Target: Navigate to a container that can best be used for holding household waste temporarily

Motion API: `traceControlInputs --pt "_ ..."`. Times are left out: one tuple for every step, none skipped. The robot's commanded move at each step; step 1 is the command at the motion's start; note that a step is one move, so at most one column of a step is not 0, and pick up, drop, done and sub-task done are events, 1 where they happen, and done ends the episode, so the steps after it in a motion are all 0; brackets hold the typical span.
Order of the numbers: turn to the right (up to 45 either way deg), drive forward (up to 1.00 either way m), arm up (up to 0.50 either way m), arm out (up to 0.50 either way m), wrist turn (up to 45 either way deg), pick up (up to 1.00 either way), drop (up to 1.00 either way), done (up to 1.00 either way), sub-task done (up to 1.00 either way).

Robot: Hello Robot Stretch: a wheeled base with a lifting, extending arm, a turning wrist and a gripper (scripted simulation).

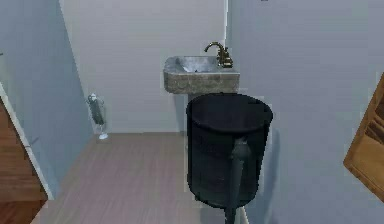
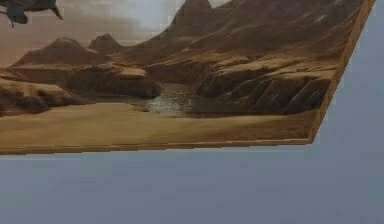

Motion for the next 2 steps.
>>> traceControlInputs --pt "9.0 0.00 0.00 0.00 0.0 0.00 0.00 0.00 0.00" --pt "0.0 0.00 0.00 0.00 0.0 0.00 0.00 1.00 0.00"
